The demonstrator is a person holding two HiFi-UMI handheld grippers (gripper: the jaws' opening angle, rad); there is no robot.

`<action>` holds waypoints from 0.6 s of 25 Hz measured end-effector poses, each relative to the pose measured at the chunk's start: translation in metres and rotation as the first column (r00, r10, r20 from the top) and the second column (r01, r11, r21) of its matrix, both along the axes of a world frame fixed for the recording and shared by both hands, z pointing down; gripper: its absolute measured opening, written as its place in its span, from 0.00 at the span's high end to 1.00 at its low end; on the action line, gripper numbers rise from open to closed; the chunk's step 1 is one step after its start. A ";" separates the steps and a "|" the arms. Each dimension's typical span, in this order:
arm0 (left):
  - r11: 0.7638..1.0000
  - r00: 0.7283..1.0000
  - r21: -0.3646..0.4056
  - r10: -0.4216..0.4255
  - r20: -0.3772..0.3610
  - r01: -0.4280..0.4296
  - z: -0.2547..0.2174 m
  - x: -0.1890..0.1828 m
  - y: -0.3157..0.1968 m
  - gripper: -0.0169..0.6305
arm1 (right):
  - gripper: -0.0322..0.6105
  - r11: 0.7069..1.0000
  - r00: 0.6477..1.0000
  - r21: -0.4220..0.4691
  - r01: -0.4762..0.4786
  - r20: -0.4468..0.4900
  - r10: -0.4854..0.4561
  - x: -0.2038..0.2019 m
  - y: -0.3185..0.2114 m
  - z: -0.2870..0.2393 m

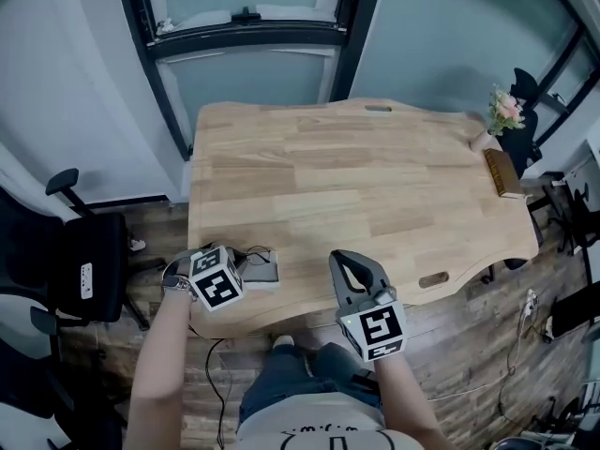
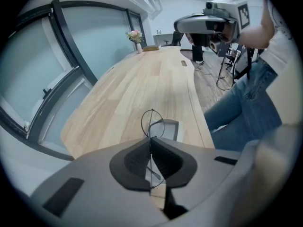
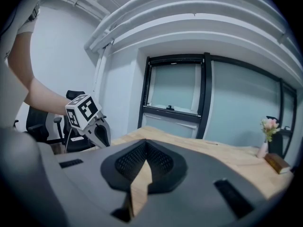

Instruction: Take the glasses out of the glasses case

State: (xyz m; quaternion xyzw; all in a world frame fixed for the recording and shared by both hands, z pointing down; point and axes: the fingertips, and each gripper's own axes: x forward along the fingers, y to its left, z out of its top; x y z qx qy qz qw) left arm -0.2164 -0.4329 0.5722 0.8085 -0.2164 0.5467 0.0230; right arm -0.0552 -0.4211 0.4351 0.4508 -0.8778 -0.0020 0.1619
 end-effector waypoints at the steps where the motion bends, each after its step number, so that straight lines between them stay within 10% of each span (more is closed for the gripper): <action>1: 1.000 1.000 0.005 -0.005 -0.005 0.005 -0.004 0.003 -0.001 0.94 | 0.93 1.000 1.000 0.009 -0.001 0.008 0.001 0.004 -0.001 -0.003; 15: 0.999 1.000 0.048 0.009 0.000 -0.009 -0.049 0.110 -0.010 0.94 | 0.93 0.998 0.997 0.044 -0.041 0.063 0.038 0.113 -0.004 -0.032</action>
